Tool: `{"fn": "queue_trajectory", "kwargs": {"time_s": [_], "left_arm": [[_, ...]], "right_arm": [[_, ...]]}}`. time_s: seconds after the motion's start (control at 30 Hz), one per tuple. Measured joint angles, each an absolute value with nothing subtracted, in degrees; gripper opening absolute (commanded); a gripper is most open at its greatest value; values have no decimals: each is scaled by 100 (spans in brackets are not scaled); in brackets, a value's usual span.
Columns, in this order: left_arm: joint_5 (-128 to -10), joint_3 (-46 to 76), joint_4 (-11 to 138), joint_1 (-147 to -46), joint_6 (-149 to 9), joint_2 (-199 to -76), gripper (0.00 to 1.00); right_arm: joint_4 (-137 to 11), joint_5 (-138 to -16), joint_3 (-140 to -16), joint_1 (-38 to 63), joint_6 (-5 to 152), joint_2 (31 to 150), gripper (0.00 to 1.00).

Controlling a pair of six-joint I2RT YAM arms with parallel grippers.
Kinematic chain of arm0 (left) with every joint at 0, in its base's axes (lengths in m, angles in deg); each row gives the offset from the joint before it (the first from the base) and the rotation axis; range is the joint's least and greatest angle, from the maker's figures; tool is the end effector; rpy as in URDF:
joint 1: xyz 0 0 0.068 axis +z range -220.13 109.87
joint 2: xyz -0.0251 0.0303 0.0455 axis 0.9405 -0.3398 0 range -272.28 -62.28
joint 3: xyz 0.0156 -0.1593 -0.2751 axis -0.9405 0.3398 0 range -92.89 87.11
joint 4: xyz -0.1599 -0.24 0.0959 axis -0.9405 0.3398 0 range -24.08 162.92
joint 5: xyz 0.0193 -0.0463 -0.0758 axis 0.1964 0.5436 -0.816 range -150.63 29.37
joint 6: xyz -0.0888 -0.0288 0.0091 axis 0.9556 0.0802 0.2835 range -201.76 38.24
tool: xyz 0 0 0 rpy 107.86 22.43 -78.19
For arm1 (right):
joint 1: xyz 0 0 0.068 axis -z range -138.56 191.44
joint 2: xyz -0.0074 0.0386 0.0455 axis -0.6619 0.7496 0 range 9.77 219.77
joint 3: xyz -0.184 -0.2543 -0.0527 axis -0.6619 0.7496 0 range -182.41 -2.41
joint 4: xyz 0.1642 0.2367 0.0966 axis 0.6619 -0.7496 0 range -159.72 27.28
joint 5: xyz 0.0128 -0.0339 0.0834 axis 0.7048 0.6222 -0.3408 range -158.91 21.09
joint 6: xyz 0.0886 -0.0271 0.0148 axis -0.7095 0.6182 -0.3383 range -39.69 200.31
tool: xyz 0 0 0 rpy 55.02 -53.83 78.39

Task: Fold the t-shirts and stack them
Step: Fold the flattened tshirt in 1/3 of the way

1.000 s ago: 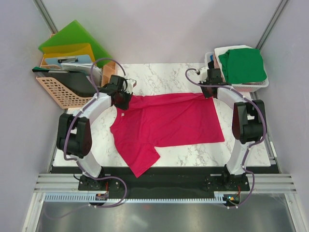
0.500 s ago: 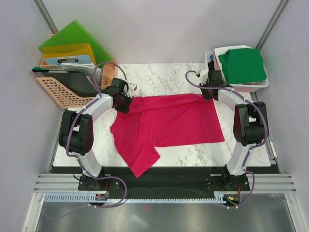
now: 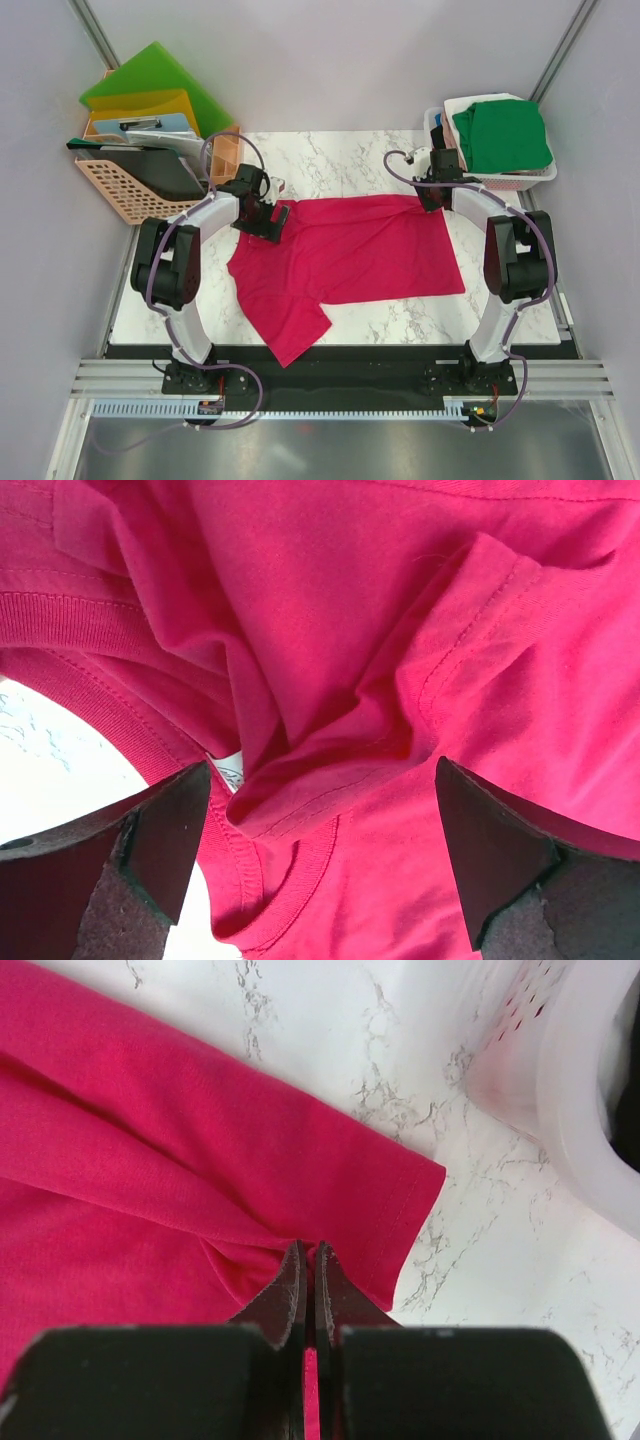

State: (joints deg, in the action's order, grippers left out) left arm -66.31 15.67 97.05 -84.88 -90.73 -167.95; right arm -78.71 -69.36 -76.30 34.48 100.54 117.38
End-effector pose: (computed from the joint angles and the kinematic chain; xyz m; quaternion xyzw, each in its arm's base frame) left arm 0.4265 -0.1208 0.1555 0.2108 0.9528 -0.0590 0.2104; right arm 0.4873 0.0600 0.1776 -0.2221 0.9122 -0.0361 0.3424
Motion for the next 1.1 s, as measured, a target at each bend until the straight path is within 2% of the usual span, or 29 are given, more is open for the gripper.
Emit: {"fn": "queue_trajectory", "kwargs": {"time_s": [0.3, 0.53, 0.57, 0.6, 0.63, 0.7, 0.77, 0.87, 1.0, 1.1], "left_arm": [[-6615, 1567, 9705, -8483, -9075, -16801, 100], [-6624, 1567, 9703, -8483, -9075, -16804, 100], [-6631, 1567, 9703, -8483, -9075, -16804, 100], [-6637, 1567, 9703, -8483, -9075, -16810, 100], [-6652, 1567, 9701, -8483, -9075, -16821, 100], [-6681, 1567, 9701, -8483, -9075, -16847, 100], [-6683, 1567, 9703, -8483, -9075, -16858, 100], [-6681, 1567, 9697, -8483, -9075, -16858, 100], [-6679, 1602, 9681, -8483, -9078, -16858, 100], [-6679, 1631, 9681, -8483, -9078, -16858, 100]], "right_arm": [[-7930, -6966, -7534, 3448, 10051, 11618, 0], [-8227, -7174, -7294, 3446, 10043, 10940, 1], [-8302, -7217, -7291, 3446, 10038, 10842, 6], [-8382, -7263, -7291, 3446, 10025, 10756, 31], [-8468, -7329, -7291, 3446, 9981, 10691, 46], [-8660, -7445, -7291, 3446, 10003, 10630, 69], [-8833, -7543, -7272, 3446, 10016, 10625, 74], [-9025, -7655, -7119, 3444, 10023, 10593, 76], [-9235, -7679, -6944, 3444, 10003, 10477, 70], [-9290, -7681, -6913, 3444, 9979, 10339, 70]]}}
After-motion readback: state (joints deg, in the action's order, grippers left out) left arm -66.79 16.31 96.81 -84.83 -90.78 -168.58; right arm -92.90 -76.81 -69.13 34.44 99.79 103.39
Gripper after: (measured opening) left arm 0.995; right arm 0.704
